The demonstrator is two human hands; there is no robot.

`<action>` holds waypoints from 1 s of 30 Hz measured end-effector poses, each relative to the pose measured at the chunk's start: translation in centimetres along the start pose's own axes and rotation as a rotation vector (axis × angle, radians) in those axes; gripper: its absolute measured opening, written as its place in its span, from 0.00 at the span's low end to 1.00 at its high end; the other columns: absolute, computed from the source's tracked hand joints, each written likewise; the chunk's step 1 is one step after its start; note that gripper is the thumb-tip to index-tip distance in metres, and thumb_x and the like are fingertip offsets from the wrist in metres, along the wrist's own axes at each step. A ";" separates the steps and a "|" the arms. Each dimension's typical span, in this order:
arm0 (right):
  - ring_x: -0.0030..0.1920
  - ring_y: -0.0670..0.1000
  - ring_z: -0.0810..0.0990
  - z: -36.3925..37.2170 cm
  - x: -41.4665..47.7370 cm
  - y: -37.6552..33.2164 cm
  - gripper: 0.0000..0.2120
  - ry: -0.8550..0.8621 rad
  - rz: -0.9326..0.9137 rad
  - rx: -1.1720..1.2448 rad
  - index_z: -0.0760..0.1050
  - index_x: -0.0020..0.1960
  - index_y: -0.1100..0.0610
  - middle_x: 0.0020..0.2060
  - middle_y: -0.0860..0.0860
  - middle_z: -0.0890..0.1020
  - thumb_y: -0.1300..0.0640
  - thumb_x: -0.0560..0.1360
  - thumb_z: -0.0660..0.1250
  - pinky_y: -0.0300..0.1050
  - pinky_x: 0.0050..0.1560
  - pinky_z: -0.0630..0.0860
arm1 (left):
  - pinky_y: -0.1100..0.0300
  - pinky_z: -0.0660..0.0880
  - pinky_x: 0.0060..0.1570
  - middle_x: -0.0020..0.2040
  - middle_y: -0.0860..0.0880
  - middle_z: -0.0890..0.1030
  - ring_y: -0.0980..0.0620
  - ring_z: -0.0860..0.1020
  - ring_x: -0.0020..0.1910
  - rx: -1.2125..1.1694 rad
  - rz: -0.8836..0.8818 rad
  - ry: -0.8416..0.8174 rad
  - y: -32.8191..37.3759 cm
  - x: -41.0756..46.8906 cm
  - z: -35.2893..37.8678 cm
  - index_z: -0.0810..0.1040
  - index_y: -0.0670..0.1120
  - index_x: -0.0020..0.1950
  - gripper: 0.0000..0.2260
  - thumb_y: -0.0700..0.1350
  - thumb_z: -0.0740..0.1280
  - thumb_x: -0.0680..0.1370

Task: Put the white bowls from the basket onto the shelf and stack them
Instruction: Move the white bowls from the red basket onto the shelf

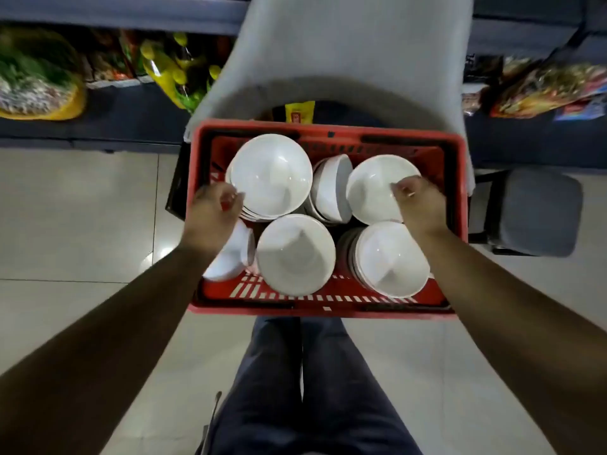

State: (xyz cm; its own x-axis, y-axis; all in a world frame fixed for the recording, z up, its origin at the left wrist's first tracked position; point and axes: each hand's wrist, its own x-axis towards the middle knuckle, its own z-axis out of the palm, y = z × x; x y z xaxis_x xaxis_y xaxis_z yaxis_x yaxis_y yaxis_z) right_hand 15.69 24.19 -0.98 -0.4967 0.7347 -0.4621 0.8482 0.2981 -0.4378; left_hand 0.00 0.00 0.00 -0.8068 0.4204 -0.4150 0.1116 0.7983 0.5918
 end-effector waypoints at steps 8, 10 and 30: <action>0.58 0.57 0.76 -1.0 2.1 1.0 0.20 0.151 0.085 0.044 0.68 0.63 0.60 0.59 0.58 0.76 0.53 0.74 0.66 0.44 0.54 0.70 | 0.54 0.69 0.46 0.55 0.38 0.78 0.38 0.76 0.54 0.235 -0.048 0.085 1.3 3.9 0.4 0.69 0.39 0.60 0.20 0.52 0.64 0.76; 0.57 0.58 0.76 -1.0 2.5 1.3 0.18 0.116 0.094 -0.006 0.69 0.62 0.60 0.58 0.57 0.77 0.52 0.75 0.65 0.44 0.52 0.70 | 0.51 0.71 0.45 0.53 0.36 0.78 0.35 0.77 0.52 0.327 -0.053 0.063 1.6 4.7 0.3 0.68 0.38 0.60 0.20 0.53 0.63 0.77; 0.51 0.55 0.76 -5.2 1.8 -0.4 0.13 0.121 -0.137 -0.114 0.73 0.59 0.63 0.53 0.60 0.79 0.60 0.79 0.55 0.36 0.47 0.66 | 0.47 0.71 0.46 0.50 0.30 0.78 0.32 0.76 0.50 0.591 0.160 0.088 4.4 5.0 -1.7 0.72 0.32 0.57 0.19 0.47 0.51 0.82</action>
State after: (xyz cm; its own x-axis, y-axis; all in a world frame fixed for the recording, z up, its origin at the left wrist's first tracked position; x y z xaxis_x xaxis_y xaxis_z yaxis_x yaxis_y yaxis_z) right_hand 15.45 28.55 2.33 -0.5891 0.7483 -0.3048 0.7928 0.4623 -0.3972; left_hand -4.53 4.87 1.75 -0.7955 0.5377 -0.2796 0.5175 0.8427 0.1484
